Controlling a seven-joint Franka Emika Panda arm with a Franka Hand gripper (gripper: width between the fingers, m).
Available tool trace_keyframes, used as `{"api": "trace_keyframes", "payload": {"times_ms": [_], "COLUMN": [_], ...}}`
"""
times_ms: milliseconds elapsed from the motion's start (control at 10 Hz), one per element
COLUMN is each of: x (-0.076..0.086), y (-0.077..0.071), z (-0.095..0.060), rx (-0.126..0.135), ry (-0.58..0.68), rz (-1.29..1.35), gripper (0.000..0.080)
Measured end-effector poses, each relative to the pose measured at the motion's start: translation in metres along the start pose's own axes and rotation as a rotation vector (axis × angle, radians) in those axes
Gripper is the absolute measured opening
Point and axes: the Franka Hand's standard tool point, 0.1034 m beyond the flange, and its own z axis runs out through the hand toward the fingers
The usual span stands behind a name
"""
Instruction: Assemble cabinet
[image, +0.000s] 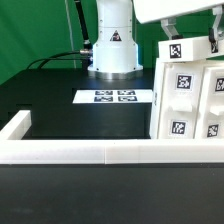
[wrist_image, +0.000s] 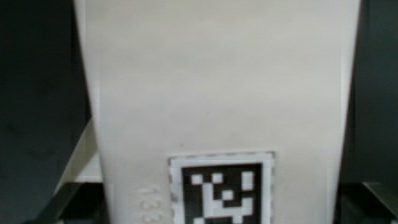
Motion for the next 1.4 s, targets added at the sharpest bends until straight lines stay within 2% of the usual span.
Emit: {"api": "trace_keyframes", "payload": {"times_ms": [600,800,1000,1400], "x": [0.0025,0.0017,0.0006,0.0037], "y": [0.0034,0.0028,0.0019,0.0015], "z": [0.0009,0.0009,0.0005,0.0004], "rx": [0.004,0.014,0.011,0.023], "ry": [-0.017,-0.05,-0.071,-0.1], "rz": [0.515,0.798,0.961,1.158], "gripper": [0.056,0.056,0.056,0.056]}}
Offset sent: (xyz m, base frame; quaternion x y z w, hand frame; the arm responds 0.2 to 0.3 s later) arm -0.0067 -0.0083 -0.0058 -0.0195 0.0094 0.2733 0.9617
